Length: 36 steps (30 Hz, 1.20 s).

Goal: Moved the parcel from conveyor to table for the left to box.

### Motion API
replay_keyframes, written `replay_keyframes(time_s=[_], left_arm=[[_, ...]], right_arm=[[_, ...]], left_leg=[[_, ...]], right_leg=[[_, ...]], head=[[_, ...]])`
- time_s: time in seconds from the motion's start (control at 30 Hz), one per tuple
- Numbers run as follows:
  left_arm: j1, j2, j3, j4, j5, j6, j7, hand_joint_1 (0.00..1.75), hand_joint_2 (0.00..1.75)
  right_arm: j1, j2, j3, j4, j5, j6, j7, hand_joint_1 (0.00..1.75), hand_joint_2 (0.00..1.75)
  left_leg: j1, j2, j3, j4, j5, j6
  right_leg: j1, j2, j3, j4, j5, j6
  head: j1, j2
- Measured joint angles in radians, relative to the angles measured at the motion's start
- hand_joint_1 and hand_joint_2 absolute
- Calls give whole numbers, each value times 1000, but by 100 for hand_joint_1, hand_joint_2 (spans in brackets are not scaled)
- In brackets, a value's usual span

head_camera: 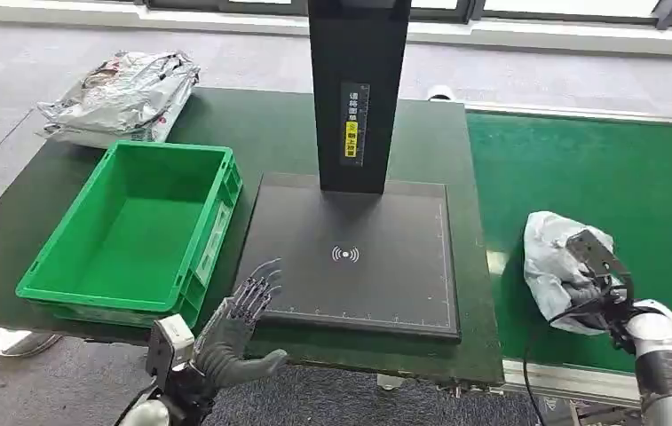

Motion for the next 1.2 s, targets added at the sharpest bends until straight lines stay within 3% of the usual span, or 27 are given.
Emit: replay_keyframes(time_s=[0.17, 0.37, 0.63, 0.8, 1.03, 1.2], left_arm=[[11, -2, 0, -13, -11, 19, -13, 0, 175], [16, -2, 0, -14, -19, 22, -17, 0, 175], [17, -2, 0, -14, -19, 22, -18, 0, 175], [-4, -3, -9, -4, -21, 3, -17, 0, 175], [-42, -15, -29, 9, -27, -21, 8, 0, 175], [-47, -16, -35, 12, -27, -29, 10, 0, 175]], right_arm=[[46, 47, -64, -211, -234, -30, -29, 175, 175], [88, 70, -65, -428, -261, -32, -32, 175, 175], [103, 84, -50, -548, -229, -29, -49, 175, 175], [85, 97, 79, -606, -191, -44, -43, 175, 175], [-13, 177, 324, -587, -233, -81, -17, 175, 175], [-12, 230, 441, -576, -251, -83, -11, 175, 175]], left_leg=[[0, -1, 0, 0, 0, 0], [0, -1, 0, 0, 0, 0], [0, -1, 0, 0, 0, 0], [1, 1, 0, 0, 0, -1], [2, -1, 0, 0, 2, -3], [2, 0, 0, 0, 2, -3]], right_leg=[[0, -1, 0, 0, -1, -1], [0, 0, 0, 0, -1, -1], [0, 0, 0, 0, -1, -1], [1, 1, 0, 1, -1, -1], [2, 0, -1, 1, 0, -2], [2, 2, -1, 1, 0, -2]], head=[[0, 0], [0, 0], [0, 0], [0, 0], [0, 0], [0, 0]])
